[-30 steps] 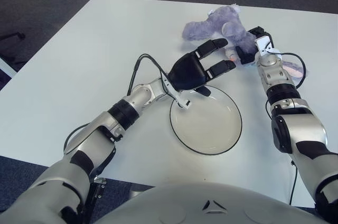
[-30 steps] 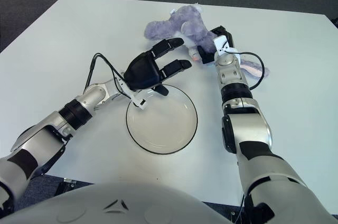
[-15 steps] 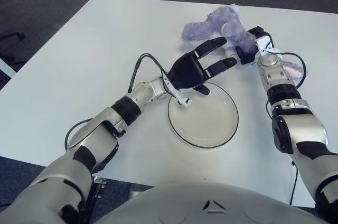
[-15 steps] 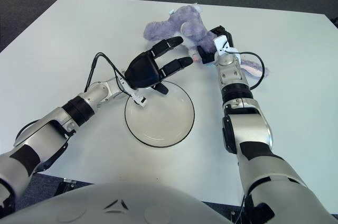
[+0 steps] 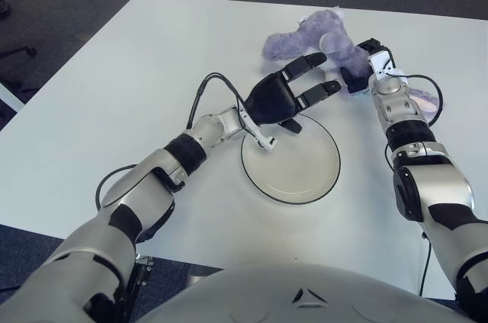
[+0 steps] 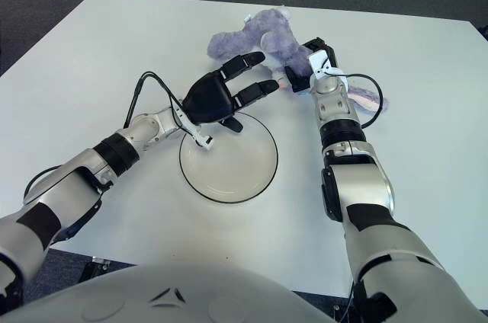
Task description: Put the doll into the plate.
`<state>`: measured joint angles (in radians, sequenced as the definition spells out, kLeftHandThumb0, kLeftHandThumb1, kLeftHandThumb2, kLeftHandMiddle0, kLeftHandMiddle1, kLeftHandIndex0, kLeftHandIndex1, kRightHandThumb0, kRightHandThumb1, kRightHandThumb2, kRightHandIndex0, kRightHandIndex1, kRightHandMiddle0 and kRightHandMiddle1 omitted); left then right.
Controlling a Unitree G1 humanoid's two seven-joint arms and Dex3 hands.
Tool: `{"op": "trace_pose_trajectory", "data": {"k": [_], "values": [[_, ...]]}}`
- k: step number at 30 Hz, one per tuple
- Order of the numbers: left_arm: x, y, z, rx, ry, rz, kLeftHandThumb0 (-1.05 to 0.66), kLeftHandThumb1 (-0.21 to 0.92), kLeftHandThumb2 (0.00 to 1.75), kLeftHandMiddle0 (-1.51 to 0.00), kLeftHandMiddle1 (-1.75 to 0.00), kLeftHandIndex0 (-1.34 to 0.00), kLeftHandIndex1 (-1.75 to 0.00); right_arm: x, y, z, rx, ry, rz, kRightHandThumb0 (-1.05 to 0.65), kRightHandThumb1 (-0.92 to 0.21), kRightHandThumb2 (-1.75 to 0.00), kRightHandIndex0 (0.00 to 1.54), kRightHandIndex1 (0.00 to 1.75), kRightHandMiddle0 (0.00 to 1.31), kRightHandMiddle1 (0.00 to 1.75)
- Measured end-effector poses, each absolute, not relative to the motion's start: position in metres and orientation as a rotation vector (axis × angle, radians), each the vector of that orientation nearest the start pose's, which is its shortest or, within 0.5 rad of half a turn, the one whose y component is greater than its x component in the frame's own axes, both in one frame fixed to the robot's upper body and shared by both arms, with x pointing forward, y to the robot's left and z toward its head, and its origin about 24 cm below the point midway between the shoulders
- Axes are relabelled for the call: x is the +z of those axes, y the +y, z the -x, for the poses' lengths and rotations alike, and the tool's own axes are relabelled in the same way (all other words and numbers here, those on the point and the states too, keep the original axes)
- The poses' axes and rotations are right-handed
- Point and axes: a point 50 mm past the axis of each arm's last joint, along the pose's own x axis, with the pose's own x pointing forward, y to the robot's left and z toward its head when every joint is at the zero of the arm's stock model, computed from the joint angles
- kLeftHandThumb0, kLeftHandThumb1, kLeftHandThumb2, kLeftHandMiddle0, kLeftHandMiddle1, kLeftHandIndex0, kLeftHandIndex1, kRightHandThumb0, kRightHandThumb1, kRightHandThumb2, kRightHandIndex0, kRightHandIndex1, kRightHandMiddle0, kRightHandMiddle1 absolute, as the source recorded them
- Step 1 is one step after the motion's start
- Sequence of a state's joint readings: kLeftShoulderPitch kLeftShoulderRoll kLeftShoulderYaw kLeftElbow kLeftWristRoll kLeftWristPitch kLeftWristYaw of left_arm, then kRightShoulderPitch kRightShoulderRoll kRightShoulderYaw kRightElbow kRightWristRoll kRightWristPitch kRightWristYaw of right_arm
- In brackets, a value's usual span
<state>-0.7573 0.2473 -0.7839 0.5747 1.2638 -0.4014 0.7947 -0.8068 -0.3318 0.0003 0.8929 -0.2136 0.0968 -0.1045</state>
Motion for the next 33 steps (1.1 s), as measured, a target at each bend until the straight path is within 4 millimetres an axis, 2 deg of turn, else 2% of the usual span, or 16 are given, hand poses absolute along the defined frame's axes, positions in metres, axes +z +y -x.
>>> {"op": "trace_pose_trajectory", "data": {"k": [4,6,8,12,17,24,30,33], "values": [[0.099,0.007,-0.299,-0.433,-1.371,-1.324,-0.59,0.57,0.92,0.0,-0.5,0.0,-0.61,0.1,-0.215,-0.388,-0.172,0.159,0.539,0.0,-0.03,-1.63,0.84,1.68,0.6,1.75],[0.099,0.007,-0.3,-0.431,-1.368,-1.329,-0.57,0.52,0.96,0.0,-0.62,0.0,-0.71,0.099,-0.215,-0.388,-0.173,0.162,0.541,0.0,-0.03,-1.63,0.84,1.68,0.6,1.75],[0.099,0.006,-0.302,-0.428,-1.363,-1.334,-0.58,0.52,0.96,0.0,-0.65,0.0,-0.73,0.099,-0.215,-0.388,-0.175,0.162,0.544,0.0,-0.03,-1.63,0.84,1.68,0.6,1.75],[0.099,0.005,-0.305,-0.418,-1.358,-1.352,-0.63,0.57,0.9,0.0,-0.58,0.0,-0.67,0.1,-0.215,-0.388,-0.173,0.16,0.547,0.0,-0.03,-1.63,0.84,1.68,0.6,1.75],[0.099,0.004,-0.308,-0.407,-1.359,-1.372,-0.64,0.6,0.87,0.0,-0.6,0.0,-0.71,0.102,-0.214,-0.388,-0.172,0.153,0.556,0.0,-0.04,-1.62,0.85,1.67,0.59,1.75],[0.098,0.003,-0.312,-0.382,-1.362,-1.375,-0.58,0.5,0.97,0.0,-0.87,0.0,-1.01,0.102,-0.213,-0.388,-0.167,0.151,0.569,0.0,-0.06,-1.6,0.83,1.68,0.57,1.75],[0.097,0.001,-0.314,-0.37,-1.367,-1.366,-0.53,0.42,1.05,0.0,-0.93,0.0,-1.14,0.103,-0.213,-0.388,-0.167,0.154,0.572,0.0,-0.08,-1.57,0.81,1.68,0.55,1.75],[0.097,0.0,-0.315,-0.363,-1.362,-1.355,-0.52,0.4,1.07,0.0,-0.91,0.0,-1.11,0.103,-0.213,-0.387,-0.17,0.157,0.571,0.0,-0.09,-1.56,0.82,1.67,0.55,1.75]]}}
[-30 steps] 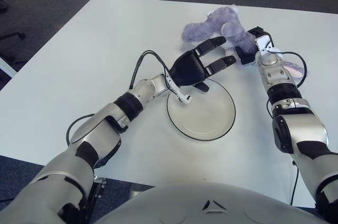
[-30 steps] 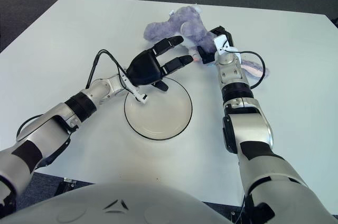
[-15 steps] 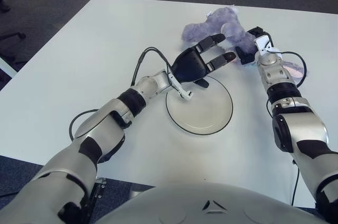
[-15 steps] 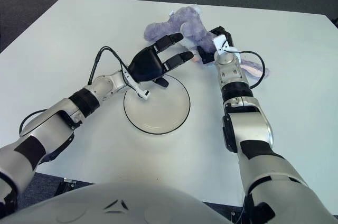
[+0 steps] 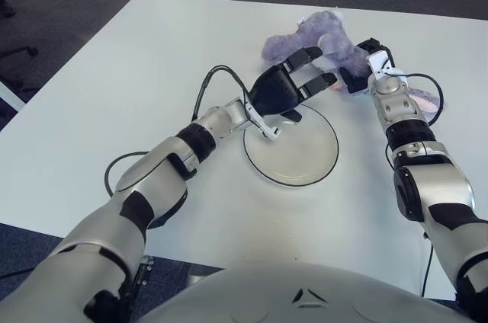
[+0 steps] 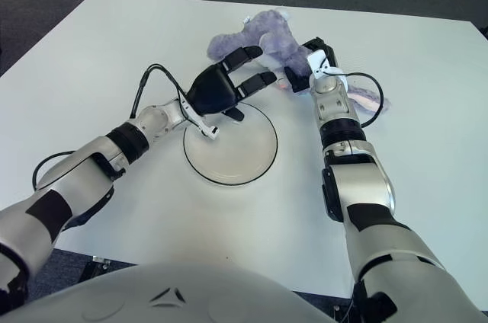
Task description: Put the doll into the plate.
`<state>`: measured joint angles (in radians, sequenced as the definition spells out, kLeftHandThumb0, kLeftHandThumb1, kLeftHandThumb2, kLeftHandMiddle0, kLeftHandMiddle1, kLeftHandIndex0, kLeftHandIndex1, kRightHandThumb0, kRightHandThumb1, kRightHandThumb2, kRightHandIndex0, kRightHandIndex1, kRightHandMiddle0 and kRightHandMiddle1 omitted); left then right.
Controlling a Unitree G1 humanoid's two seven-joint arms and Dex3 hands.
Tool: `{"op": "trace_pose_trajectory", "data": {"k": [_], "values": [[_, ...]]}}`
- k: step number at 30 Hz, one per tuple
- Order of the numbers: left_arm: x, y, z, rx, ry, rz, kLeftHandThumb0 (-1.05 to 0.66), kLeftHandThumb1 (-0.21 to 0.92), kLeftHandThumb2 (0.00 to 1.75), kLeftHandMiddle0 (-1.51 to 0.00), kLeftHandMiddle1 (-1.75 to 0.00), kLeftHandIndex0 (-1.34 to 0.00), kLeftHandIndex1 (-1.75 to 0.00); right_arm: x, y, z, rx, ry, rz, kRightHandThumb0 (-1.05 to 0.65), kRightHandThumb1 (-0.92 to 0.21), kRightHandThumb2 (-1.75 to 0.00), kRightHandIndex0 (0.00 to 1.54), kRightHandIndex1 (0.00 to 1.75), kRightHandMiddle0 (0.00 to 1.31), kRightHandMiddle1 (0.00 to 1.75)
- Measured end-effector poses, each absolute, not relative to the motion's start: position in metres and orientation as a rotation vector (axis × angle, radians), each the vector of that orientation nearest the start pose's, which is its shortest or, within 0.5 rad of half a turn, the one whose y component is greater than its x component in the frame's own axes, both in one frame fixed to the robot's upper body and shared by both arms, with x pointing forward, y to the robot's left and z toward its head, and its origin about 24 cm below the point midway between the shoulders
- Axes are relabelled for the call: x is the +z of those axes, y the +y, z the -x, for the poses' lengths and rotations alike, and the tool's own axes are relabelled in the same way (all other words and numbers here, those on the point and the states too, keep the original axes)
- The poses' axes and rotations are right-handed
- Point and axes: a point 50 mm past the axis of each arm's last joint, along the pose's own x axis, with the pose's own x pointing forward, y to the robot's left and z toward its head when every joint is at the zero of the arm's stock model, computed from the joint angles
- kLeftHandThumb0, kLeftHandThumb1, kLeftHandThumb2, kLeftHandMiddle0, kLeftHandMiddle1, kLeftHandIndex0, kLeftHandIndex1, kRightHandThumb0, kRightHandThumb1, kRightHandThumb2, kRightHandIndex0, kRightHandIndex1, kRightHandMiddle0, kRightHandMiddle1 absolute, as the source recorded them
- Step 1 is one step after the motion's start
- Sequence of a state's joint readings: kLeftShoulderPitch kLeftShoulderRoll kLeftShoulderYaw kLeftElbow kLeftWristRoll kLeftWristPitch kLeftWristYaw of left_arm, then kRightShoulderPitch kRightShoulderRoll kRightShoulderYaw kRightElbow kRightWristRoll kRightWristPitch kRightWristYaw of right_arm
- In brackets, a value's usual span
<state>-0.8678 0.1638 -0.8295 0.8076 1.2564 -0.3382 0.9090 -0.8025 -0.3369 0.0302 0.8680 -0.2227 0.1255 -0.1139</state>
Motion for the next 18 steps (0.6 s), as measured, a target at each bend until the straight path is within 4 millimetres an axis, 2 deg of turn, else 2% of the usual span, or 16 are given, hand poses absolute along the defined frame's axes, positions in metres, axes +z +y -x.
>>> {"op": "trace_pose_trajectory", "data": {"k": [18], "values": [[0.0891,-0.0019,-0.3214,-0.334,-1.307,-1.362,-0.55,0.49,1.02,0.0,-0.93,0.0,-0.96,0.104,-0.2125,-0.385,-0.161,0.158,0.561,0.0,-0.07,-1.58,0.84,1.65,0.57,1.75]]}}
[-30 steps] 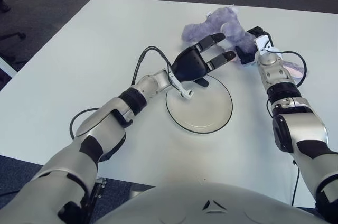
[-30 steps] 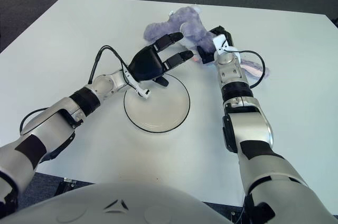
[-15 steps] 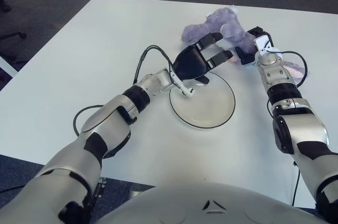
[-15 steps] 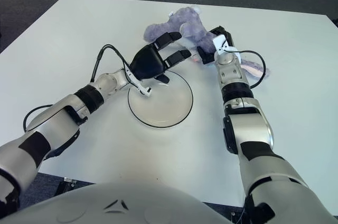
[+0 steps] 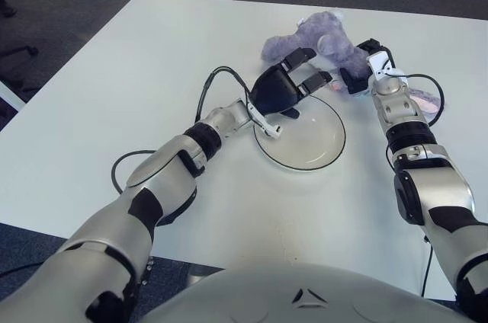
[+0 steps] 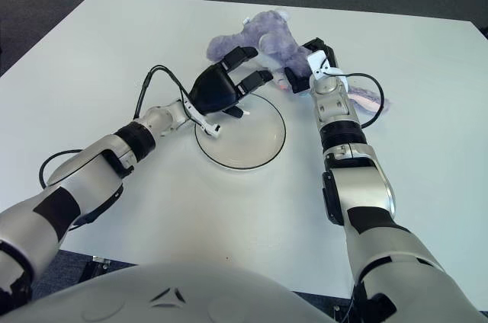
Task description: Put the doll into the plate.
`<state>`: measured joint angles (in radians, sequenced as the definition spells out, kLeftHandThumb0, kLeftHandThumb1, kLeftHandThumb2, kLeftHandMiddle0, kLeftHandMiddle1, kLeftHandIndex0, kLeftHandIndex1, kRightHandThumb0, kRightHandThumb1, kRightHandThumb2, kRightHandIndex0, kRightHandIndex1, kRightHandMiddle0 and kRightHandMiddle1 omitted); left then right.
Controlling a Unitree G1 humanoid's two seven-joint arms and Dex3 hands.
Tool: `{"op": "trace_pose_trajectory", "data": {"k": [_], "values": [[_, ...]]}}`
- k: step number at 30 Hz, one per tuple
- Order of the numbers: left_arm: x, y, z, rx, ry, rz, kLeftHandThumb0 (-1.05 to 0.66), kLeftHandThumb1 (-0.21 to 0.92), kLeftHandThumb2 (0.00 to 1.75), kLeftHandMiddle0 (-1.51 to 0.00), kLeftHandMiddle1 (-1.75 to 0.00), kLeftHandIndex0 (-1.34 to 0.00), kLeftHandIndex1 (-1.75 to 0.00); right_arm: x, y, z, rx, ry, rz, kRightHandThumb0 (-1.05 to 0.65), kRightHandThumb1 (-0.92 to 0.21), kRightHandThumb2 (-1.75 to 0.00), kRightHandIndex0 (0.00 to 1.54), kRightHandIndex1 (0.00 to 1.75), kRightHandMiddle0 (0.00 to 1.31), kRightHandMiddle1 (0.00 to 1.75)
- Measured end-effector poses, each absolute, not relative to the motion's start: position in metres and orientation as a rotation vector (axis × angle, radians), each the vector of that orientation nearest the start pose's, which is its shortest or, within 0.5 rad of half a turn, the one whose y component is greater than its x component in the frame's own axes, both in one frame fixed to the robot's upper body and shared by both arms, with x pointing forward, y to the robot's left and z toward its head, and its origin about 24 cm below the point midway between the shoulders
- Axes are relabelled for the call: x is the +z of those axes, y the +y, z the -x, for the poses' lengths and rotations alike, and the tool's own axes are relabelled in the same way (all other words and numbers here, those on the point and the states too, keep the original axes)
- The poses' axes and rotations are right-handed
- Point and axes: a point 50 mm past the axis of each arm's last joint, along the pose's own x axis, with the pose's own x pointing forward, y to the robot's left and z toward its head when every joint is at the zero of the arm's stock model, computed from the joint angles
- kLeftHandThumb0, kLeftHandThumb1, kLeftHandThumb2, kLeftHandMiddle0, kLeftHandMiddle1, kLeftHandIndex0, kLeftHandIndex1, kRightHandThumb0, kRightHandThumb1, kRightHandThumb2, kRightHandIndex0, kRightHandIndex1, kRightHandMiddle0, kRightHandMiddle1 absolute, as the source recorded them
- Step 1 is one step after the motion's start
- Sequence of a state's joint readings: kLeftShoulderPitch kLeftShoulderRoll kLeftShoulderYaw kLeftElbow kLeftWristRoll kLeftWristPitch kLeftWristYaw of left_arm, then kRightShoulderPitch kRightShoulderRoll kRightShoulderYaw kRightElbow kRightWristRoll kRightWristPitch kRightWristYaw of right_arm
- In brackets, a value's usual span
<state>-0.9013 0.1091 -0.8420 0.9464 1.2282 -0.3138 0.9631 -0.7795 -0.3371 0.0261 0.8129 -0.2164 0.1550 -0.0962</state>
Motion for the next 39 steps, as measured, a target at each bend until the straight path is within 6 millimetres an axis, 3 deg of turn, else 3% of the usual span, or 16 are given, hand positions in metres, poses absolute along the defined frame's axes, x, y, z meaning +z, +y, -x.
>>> {"op": "trace_pose_trajectory", "data": {"k": [12,28,36,39], "values": [[0.097,-0.002,-0.32,-0.297,-1.341,-1.31,-0.51,0.54,1.01,0.0,-0.87,0.0,-0.92,0.105,-0.215,-0.384,-0.149,0.161,0.525,0.0,-0.08,-1.56,0.83,1.64,0.56,1.75],[0.113,0.011,-0.307,-0.227,-1.294,-0.986,-0.55,0.68,1.0,0.0,-0.96,0.0,-0.93,0.103,-0.218,-0.385,-0.141,0.175,0.494,0.0,-0.05,-1.59,0.85,1.64,0.58,1.75],[0.127,0.029,-0.295,-0.157,-1.253,-0.808,-0.57,0.68,0.98,0.0,-1.03,0.0,-1.09,0.104,-0.218,-0.385,-0.131,0.181,0.477,0.0,-0.05,-1.59,0.87,1.61,0.58,1.75],[0.132,0.032,-0.289,-0.162,-1.227,-0.76,-0.54,0.59,1.07,0.0,-1.08,0.0,-1.24,0.105,-0.218,-0.385,-0.134,0.191,0.475,0.0,-0.05,-1.59,0.86,1.61,0.58,1.75]]}}
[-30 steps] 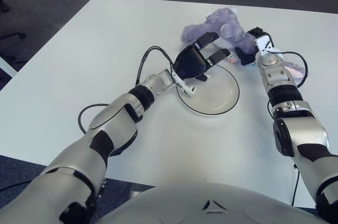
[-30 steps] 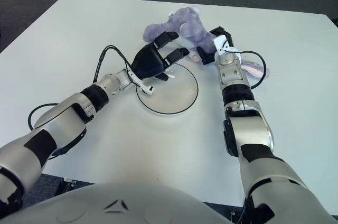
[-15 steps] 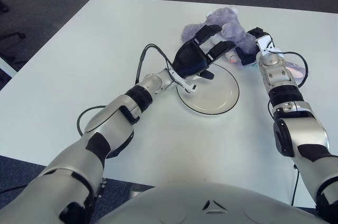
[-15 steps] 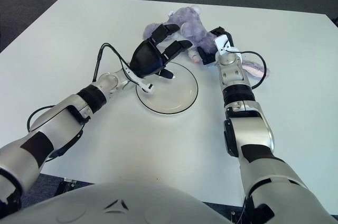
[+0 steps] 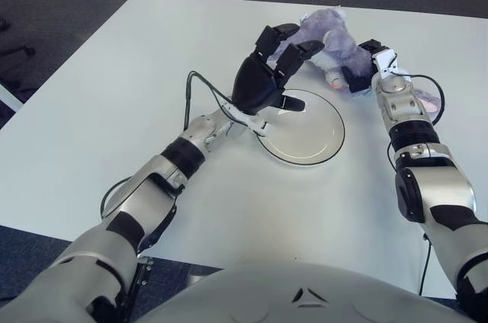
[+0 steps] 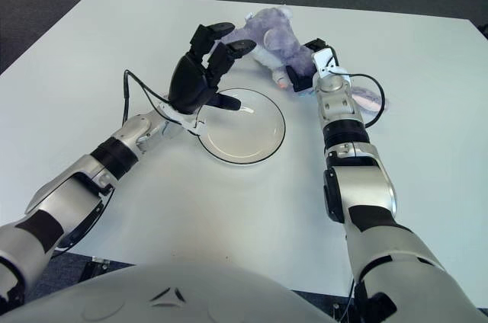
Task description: Put the doll into the plate.
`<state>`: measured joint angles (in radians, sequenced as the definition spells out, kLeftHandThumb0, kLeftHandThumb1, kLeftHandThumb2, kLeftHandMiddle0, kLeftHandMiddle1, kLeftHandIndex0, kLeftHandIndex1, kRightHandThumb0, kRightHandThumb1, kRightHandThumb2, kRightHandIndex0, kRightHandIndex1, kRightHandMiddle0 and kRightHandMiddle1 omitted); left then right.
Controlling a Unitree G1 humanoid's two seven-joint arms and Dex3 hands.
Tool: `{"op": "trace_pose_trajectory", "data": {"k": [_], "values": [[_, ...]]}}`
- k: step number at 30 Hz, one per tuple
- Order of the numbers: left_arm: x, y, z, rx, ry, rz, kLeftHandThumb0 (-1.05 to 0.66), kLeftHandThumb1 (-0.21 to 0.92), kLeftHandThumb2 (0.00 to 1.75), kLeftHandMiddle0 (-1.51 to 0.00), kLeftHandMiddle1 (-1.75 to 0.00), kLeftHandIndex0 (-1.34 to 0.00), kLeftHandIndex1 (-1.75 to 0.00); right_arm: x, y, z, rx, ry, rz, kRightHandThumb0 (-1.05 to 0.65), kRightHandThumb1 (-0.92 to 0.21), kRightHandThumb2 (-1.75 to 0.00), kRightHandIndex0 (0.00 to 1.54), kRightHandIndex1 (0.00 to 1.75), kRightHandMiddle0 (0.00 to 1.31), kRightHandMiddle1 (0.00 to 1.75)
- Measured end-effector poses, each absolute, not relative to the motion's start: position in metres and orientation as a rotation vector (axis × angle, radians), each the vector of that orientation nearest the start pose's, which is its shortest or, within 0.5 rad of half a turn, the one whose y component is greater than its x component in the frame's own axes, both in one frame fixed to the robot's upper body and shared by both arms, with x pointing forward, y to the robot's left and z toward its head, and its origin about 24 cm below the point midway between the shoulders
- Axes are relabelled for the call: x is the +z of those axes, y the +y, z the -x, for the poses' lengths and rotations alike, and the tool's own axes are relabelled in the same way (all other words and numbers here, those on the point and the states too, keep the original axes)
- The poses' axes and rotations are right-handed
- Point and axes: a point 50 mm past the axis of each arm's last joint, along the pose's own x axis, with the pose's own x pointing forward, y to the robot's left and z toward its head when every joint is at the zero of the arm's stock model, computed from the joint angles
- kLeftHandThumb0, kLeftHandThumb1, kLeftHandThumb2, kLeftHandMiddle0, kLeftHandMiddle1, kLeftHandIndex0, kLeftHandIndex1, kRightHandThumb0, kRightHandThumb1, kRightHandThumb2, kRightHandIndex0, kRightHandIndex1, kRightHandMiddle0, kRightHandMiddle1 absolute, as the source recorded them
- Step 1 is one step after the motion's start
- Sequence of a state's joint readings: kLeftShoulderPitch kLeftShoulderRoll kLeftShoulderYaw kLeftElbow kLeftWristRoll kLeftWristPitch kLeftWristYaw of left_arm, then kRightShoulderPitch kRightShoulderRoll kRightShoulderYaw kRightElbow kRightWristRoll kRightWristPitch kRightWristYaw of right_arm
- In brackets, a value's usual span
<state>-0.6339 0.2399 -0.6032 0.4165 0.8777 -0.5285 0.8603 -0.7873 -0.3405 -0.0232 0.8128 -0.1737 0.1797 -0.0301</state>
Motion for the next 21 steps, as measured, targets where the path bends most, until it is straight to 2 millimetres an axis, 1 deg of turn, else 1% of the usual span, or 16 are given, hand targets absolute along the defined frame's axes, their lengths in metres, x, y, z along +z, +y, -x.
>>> {"op": "trace_pose_trajectory", "data": {"k": [3,6,10,13,15,17,19,21], "values": [[0.138,0.034,-0.279,-0.183,-1.202,-0.701,-0.52,0.54,1.12,0.0,-1.1,0.0,-1.31,0.106,-0.219,-0.385,-0.141,0.208,0.472,0.0,-0.05,-1.58,0.86,1.61,0.58,1.75],[0.141,0.036,-0.272,-0.208,-1.184,-0.674,-0.52,0.51,1.14,0.0,-1.11,0.0,-1.33,0.106,-0.22,-0.385,-0.148,0.225,0.47,0.0,-0.05,-1.58,0.86,1.61,0.58,1.75],[0.142,0.036,-0.269,-0.232,-1.159,-0.661,-0.52,0.5,1.14,0.0,-1.12,0.0,-1.32,0.107,-0.221,-0.385,-0.159,0.242,0.466,0.0,-0.05,-1.58,0.86,1.61,0.58,1.75],[0.142,0.039,-0.272,-0.237,-1.144,-0.664,-0.53,0.51,1.14,0.0,-1.1,0.0,-1.28,0.108,-0.221,-0.385,-0.165,0.255,0.451,0.0,-0.05,-1.58,0.86,1.62,0.58,1.75],[0.14,0.042,-0.276,-0.233,-1.132,-0.674,-0.54,0.53,1.12,0.0,-1.05,0.0,-1.2,0.108,-0.222,-0.385,-0.167,0.265,0.425,0.0,-0.06,-1.58,0.85,1.61,0.58,1.75],[0.139,0.046,-0.282,-0.218,-1.114,-0.692,-0.55,0.55,1.1,0.0,-1.03,0.0,-1.15,0.109,-0.223,-0.386,-0.164,0.272,0.395,0.0,-0.06,-1.57,0.85,1.61,0.58,1.75],[0.137,0.051,-0.287,-0.196,-1.095,-0.708,-0.55,0.55,1.1,0.0,-1.01,0.0,-1.15,0.11,-0.223,-0.386,-0.157,0.273,0.376,0.0,-0.06,-1.57,0.86,1.6,0.58,1.75],[0.135,0.053,-0.29,-0.182,-1.09,-0.722,-0.54,0.54,1.12,0.0,-0.99,0.0,-1.19,0.111,-0.222,-0.387,-0.15,0.275,0.367,0.0,-0.03,-1.59,0.87,1.6,0.6,1.75]]}}
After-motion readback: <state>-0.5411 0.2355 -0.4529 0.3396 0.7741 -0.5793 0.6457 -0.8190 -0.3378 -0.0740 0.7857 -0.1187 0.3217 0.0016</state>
